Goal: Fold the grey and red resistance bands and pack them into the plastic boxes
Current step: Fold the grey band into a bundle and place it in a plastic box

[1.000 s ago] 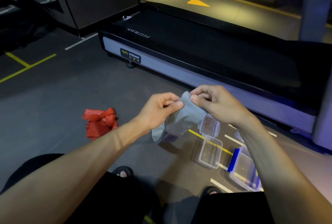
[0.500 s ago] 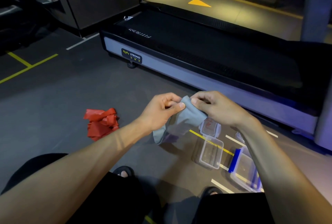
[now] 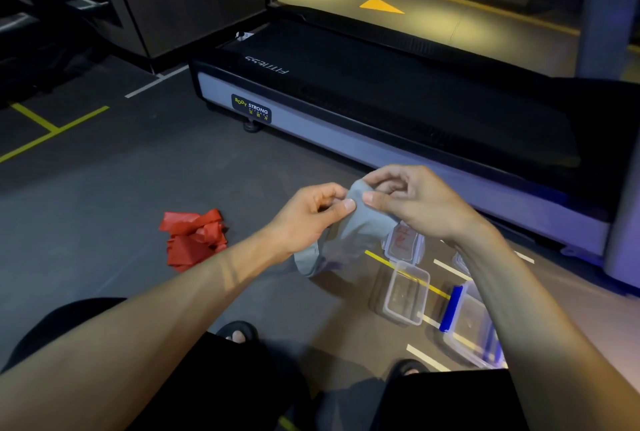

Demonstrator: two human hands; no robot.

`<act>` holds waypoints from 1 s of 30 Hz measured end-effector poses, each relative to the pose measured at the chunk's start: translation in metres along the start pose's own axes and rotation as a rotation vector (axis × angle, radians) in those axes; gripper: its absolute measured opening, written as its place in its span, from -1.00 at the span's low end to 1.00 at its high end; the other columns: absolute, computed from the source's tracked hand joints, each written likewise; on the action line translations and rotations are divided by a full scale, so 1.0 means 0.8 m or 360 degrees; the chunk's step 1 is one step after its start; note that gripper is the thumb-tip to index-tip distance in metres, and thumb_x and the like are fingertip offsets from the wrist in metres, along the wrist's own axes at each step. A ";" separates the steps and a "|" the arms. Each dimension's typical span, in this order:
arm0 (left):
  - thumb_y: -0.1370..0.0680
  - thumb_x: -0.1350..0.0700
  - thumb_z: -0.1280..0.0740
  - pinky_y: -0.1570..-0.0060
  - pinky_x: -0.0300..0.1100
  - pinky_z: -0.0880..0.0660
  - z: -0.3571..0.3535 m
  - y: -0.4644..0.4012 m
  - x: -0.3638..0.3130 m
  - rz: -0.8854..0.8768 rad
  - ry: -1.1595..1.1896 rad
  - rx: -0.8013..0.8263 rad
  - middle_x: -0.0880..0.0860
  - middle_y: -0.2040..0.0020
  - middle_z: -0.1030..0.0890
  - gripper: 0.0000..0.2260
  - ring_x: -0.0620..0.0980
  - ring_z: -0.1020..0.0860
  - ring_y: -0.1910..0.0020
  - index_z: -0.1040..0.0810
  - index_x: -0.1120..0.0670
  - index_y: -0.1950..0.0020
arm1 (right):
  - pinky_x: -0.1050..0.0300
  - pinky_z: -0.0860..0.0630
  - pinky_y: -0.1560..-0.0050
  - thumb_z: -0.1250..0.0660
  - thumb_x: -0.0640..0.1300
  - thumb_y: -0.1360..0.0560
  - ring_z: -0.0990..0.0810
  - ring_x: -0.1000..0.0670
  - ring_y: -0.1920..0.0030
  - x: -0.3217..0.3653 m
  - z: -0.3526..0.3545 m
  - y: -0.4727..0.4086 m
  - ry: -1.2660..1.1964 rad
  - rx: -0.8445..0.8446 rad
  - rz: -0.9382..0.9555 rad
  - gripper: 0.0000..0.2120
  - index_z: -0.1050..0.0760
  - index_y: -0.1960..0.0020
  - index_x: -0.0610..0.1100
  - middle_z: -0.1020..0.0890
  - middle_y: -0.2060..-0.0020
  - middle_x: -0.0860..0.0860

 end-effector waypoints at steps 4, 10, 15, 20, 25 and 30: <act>-0.63 0.11 -0.35 0.08 -0.10 -0.49 0.000 0.001 0.001 0.0028 0.0024 0.0023 0.05 0.18 -0.64 -0.84 -0.03 -0.55 0.18 -0.61 0.21 0.03 | 0.15 -0.54 0.11 -0.49 -0.13 -0.53 -0.65 0.07 0.20 0.001 0.006 0.002 -0.0079 -0.0014 -0.0012 -0.83 -0.62 -0.10 -0.11 -0.68 0.20 0.05; -0.64 0.24 -0.33 0.26 -0.36 -0.46 0.000 0.002 -0.004 0.0022 -0.0061 -0.0039 -0.12 0.30 -0.63 -0.84 -0.22 -0.54 0.33 -0.60 0.13 0.13 | -0.01 -0.55 0.00 -0.45 -0.11 -0.57 -0.65 -0.01 0.15 -0.002 0.009 0.003 -0.0069 -0.0001 -0.0044 -0.91 -0.64 -0.07 -0.07 -0.72 0.14 -0.06; -0.60 0.20 -0.41 0.14 -0.18 -0.47 0.005 0.000 -0.004 -0.0015 -0.0063 -0.0181 0.13 0.18 -0.67 -0.92 -0.02 -0.56 0.20 -0.64 0.21 0.04 | 0.01 -0.53 -0.03 -0.36 -0.12 -0.63 -0.65 0.04 0.11 -0.003 0.004 0.002 0.0050 0.0085 -0.0017 -0.89 -0.66 -0.06 -0.06 -0.75 0.09 -0.09; -0.61 0.18 -0.40 0.22 -0.27 -0.47 0.004 0.001 -0.007 0.0007 -0.0106 -0.0214 0.10 0.21 -0.64 -0.90 -0.08 -0.54 0.26 -0.62 0.21 0.05 | -0.01 -0.44 0.07 -0.26 0.04 -0.62 -0.53 -0.03 0.15 -0.001 -0.005 0.001 0.0149 0.0148 0.0008 -0.74 -0.66 -0.05 -0.08 -0.70 0.09 -0.21; -0.61 0.14 -0.40 0.22 -0.18 -0.39 0.002 0.001 -0.002 -0.0044 -0.0133 -0.0202 0.07 0.24 -0.59 -0.88 -0.05 -0.47 0.25 -0.60 0.12 0.11 | -0.02 -0.36 0.12 -0.30 0.18 -0.56 -0.43 -0.04 0.19 0.003 -0.017 0.002 0.0187 0.0197 0.0010 -0.52 -0.59 -0.06 -0.27 -0.57 0.21 -0.21; -0.66 0.16 -0.33 0.28 -0.27 -0.37 -0.003 0.002 -0.007 -0.0045 -0.0085 -0.0084 0.00 0.29 -0.52 -0.82 -0.11 -0.42 0.30 -0.58 0.09 0.14 | -0.19 -0.56 0.01 -0.44 0.05 -0.55 -0.60 -0.01 0.16 0.005 -0.010 0.000 0.0216 0.0043 0.0058 -0.82 -0.67 0.02 -0.07 -0.70 0.12 -0.13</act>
Point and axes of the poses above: each hand's wrist, its own y-axis away from the middle knuckle, its own z-axis out of the back of the hand, x = y × z, the point moved 5 cm from there along -y, towards the middle knuckle
